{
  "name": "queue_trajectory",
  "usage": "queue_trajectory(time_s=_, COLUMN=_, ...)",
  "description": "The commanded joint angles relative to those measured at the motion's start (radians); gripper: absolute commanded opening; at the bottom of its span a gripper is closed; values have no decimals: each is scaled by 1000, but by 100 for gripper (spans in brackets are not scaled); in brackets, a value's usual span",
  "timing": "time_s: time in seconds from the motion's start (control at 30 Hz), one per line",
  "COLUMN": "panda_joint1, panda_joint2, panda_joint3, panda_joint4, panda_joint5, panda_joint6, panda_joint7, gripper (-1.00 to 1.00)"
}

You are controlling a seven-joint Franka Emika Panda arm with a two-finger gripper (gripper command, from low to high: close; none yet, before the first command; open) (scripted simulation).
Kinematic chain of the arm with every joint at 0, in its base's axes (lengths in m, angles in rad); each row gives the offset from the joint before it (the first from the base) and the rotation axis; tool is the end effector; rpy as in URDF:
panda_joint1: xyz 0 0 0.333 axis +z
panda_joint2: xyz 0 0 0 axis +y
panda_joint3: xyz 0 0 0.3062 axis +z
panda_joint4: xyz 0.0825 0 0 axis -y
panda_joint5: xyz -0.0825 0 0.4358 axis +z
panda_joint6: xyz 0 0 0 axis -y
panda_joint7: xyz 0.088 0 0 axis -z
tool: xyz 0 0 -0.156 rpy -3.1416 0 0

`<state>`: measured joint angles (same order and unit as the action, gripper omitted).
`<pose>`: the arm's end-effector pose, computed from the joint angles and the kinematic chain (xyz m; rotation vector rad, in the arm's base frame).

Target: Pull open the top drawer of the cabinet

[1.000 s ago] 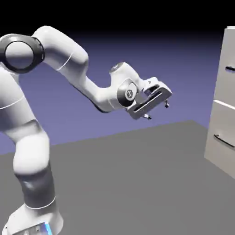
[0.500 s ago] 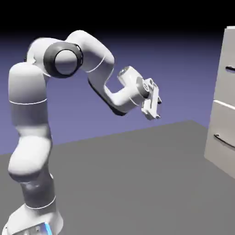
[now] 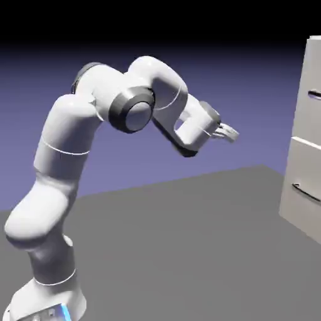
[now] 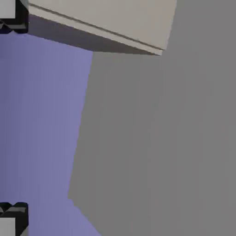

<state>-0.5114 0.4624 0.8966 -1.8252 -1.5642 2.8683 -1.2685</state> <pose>0.6806 0.2698 0.3631 0.3518 2.1874 0.4482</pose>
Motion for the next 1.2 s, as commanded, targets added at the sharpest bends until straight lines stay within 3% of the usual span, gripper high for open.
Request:
queue_trajectory(time_s=0.0, panda_joint1=-11, panda_joint2=22, panda_joint3=19, panda_joint4=21, panda_joint5=-34, panda_joint6=-4, panda_joint7=-44, gripper=0)
queue_trajectory(time_s=0.9, panda_joint1=-317, panda_joint2=626, panda_joint3=543, panda_joint4=597, panda_joint5=-948, panda_joint6=-102, panda_joint7=-1218, gripper=0)
queue_trajectory(time_s=1.17, panda_joint1=-177, panda_joint2=730, panda_joint3=574, panda_joint4=820, panda_joint5=-878, panda_joint6=-61, panda_joint7=-1431, gripper=0)
